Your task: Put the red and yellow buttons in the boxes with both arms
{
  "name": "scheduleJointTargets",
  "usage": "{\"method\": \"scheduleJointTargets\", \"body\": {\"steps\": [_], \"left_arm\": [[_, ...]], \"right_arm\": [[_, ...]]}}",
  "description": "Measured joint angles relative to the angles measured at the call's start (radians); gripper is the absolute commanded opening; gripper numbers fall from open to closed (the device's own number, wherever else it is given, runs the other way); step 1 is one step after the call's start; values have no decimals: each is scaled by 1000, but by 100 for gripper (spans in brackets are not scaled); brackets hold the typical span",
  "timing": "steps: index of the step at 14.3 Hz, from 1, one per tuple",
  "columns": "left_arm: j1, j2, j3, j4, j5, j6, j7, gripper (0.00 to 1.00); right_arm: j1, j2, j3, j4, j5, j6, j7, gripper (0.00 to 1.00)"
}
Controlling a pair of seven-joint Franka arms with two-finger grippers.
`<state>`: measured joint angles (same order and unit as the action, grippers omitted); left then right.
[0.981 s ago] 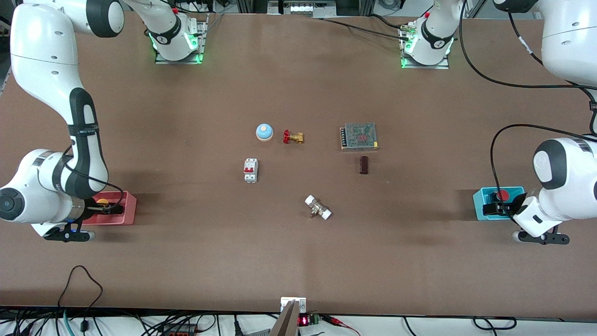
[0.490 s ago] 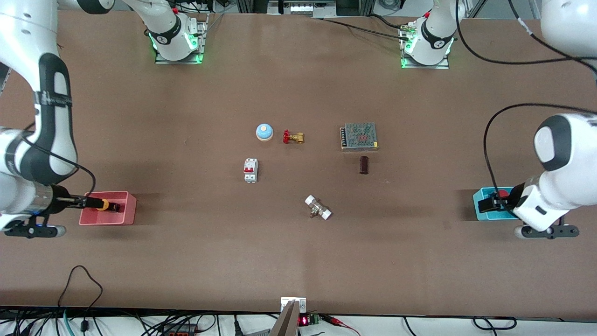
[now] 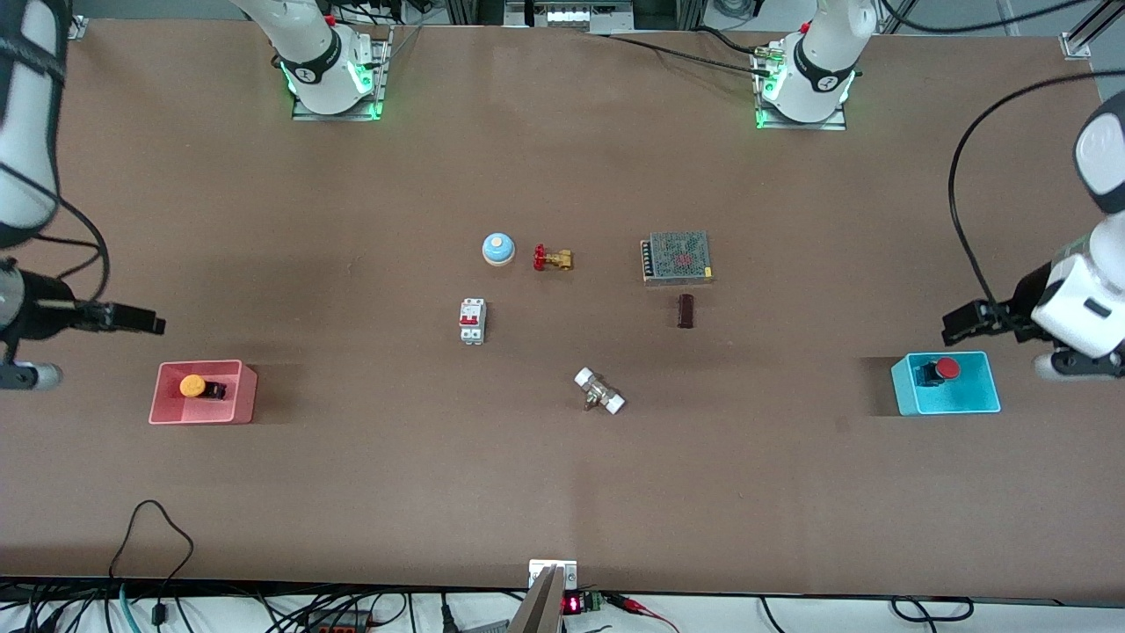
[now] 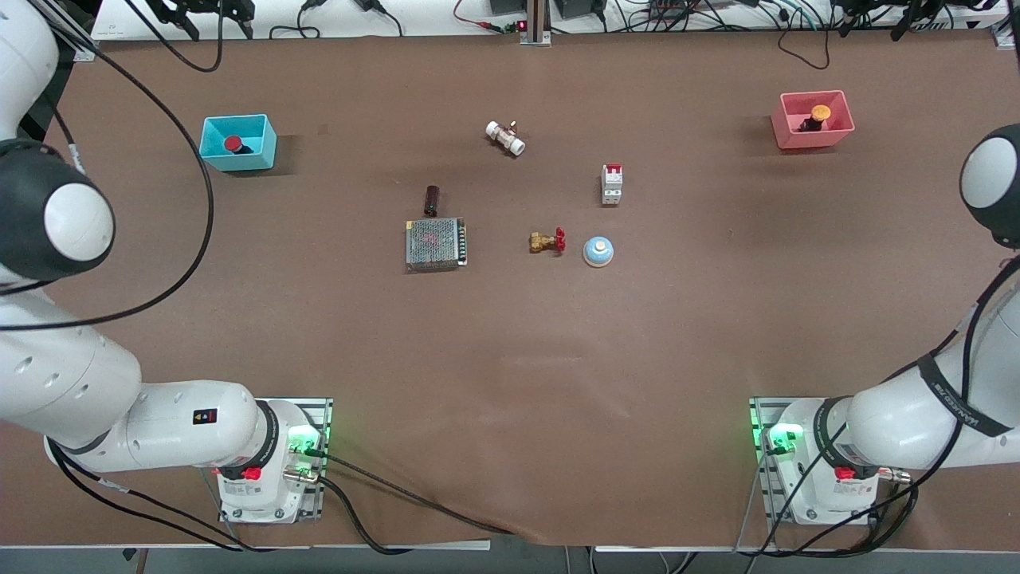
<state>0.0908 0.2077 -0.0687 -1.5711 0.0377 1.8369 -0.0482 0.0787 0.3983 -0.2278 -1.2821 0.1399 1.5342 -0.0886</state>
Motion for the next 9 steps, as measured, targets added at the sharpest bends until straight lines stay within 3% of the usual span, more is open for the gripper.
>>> {"method": "scheduleJointTargets", "body": {"steps": [4,9], "left_arm": [[5,-116,-1,-87,-7,-16,0,100],[7,-171,1,-99,-14,-61,37,100]], "right_arm": [[-1,-135,-3,-53,-18,-68,1,100],[19,-220,1,-157,-82,-50,0,100]]}}
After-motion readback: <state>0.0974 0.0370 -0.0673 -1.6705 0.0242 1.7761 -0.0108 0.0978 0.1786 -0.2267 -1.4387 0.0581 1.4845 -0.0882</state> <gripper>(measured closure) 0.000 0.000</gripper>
